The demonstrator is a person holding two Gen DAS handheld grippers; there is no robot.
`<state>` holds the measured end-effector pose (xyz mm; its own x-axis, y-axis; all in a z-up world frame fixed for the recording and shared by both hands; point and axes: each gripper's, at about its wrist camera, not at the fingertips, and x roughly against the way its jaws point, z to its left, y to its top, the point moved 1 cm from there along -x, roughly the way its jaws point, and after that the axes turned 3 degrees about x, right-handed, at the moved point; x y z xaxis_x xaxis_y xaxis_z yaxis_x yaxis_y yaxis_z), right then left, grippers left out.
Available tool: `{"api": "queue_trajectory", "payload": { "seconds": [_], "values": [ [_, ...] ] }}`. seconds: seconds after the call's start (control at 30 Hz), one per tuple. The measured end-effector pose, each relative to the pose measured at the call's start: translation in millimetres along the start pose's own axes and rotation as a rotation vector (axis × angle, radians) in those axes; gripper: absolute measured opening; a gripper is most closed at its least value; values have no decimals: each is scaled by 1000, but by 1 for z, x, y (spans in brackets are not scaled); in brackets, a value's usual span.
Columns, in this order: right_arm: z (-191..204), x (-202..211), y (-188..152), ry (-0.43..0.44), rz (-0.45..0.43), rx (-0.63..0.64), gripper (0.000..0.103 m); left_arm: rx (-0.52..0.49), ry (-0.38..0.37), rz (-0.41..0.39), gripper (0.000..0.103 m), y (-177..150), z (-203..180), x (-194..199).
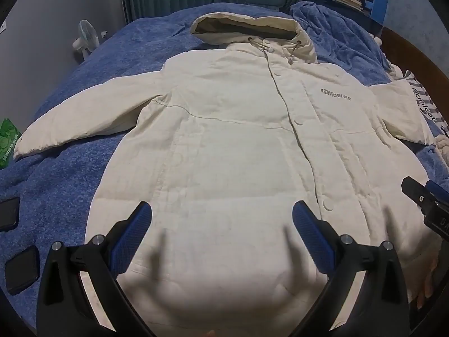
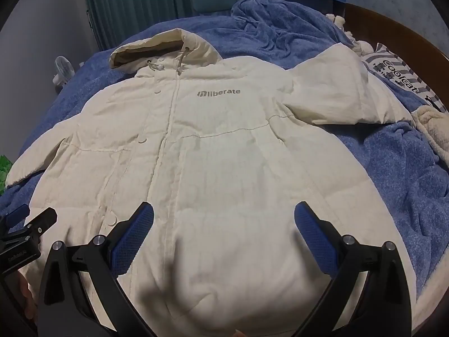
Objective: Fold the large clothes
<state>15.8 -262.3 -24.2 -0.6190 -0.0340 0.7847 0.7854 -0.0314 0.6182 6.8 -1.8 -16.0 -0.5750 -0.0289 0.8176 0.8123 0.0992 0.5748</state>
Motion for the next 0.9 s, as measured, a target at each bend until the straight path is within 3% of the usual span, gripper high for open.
{"api": "queue_trajectory", "payload": {
  "seconds": [0.9],
  "values": [
    [-3,-5,-1,16,17,-19,97,1,-2,5,96,-1,0,-1]
  ]
}}
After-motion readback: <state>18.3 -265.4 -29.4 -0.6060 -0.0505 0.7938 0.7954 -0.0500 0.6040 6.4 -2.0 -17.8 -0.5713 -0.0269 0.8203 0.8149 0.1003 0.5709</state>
